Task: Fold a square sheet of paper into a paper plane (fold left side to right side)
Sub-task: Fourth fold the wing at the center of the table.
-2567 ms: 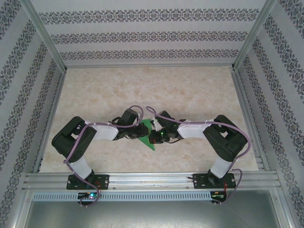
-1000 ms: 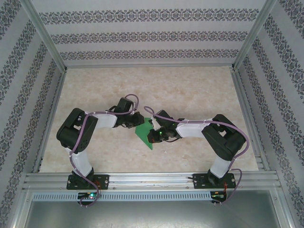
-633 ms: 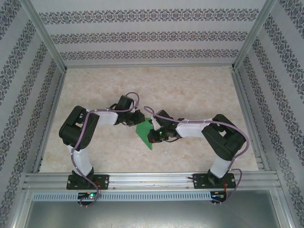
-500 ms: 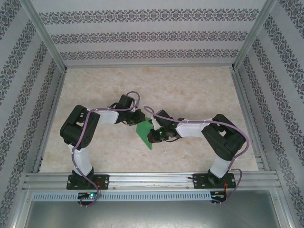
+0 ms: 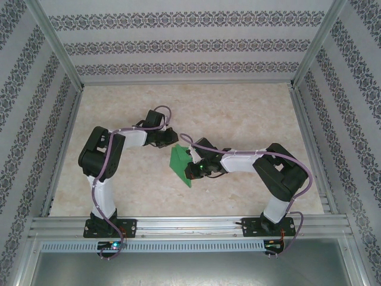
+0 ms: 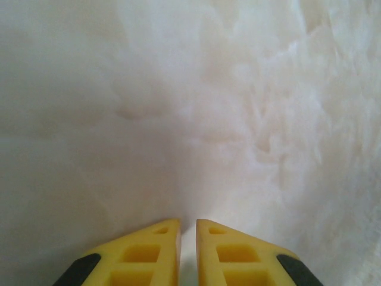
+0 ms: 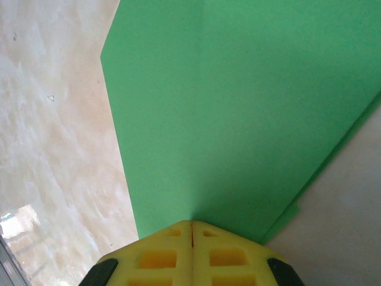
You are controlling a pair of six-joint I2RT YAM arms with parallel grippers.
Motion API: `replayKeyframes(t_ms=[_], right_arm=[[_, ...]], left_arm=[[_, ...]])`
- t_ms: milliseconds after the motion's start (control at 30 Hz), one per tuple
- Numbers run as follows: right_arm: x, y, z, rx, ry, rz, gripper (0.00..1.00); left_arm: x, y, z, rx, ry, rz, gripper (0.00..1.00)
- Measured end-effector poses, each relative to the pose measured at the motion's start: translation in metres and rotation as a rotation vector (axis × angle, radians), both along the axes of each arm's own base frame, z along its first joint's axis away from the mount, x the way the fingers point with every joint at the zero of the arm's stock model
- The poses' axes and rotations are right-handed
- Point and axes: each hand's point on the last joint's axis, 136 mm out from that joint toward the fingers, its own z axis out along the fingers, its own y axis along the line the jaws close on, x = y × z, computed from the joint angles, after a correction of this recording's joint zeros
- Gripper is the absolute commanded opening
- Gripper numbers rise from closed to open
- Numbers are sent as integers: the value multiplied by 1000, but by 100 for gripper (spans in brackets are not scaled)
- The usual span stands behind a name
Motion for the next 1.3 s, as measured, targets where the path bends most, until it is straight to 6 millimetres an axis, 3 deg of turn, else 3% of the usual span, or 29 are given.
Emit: replayKeyframes(t_ms=[133,200,400,600,733,867,1067,1300], right_arm=[[-1,-3,0,5,3,8,0],[-3,-7,1,6,12,8,0],[-6,-16,1,7,37,9,0],[-6,-17,1,11,37,14,0],[-6,-17,1,11,36,14,0],[-6,-17,1,11,37,14,0],[-6,-17,1,13,38,15,0],[-7,-16,1,18,40,18,0]], left_arm=[[7,12,1,33,-25,25,15],[0,16,6,41,-34,29,15],[-46,24,40,29,-91,15,15],[-96,-8,57,-36,-128,-90,15],[-113,-36,51,-70,-104,-159,15],[-119,-49,32,-65,-58,-186,14],[-118,-53,2,-52,7,-187,15],[-116,-53,-2,-45,11,-183,14]])
